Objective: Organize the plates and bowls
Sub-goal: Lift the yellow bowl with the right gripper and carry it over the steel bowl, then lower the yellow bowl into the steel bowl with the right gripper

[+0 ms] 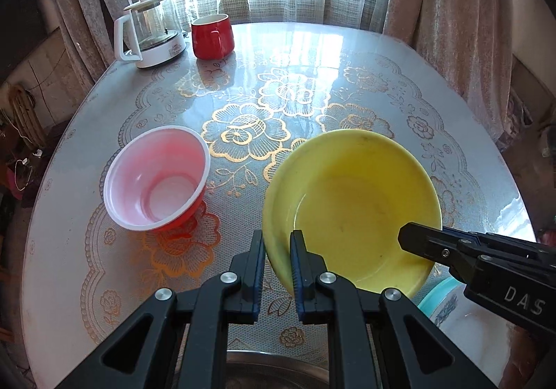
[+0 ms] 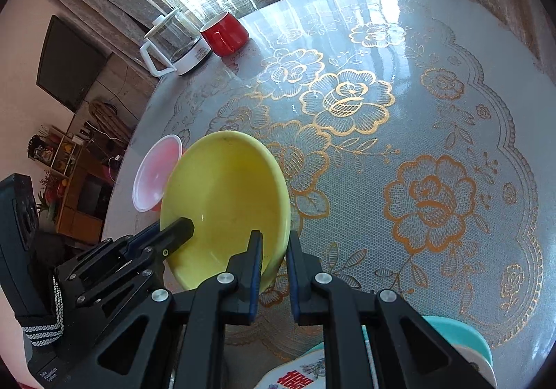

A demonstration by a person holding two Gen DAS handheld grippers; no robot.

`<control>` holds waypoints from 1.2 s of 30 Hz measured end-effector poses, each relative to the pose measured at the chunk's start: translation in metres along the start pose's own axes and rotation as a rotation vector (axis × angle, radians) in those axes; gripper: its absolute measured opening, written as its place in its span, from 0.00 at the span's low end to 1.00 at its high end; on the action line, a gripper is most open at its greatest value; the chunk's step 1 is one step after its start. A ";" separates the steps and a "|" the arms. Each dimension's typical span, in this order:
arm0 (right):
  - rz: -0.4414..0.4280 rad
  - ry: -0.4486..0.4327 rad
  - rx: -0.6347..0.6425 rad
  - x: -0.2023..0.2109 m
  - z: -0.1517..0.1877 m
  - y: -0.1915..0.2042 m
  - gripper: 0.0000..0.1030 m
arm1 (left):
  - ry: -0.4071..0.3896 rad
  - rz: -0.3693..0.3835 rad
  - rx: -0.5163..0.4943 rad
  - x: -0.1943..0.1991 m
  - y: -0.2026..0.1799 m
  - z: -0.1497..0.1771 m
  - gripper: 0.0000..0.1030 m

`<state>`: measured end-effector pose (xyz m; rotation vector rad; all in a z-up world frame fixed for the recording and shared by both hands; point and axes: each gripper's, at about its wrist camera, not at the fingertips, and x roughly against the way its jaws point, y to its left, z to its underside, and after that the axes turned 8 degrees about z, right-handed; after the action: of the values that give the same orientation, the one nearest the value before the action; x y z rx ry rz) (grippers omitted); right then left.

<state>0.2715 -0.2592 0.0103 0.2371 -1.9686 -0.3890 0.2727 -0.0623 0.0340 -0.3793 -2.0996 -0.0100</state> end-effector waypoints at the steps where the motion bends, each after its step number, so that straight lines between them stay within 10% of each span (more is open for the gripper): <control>1: -0.004 -0.007 0.002 0.003 0.002 0.002 0.13 | -0.010 -0.003 -0.001 0.005 0.000 0.002 0.14; 36: -0.147 -0.040 0.054 0.037 0.107 0.066 0.13 | -0.122 0.026 0.100 0.103 0.049 0.121 0.14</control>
<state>0.1593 -0.1930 0.0254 0.4131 -2.0091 -0.4380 0.1356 0.0303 0.0482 -0.3544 -2.2051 0.1368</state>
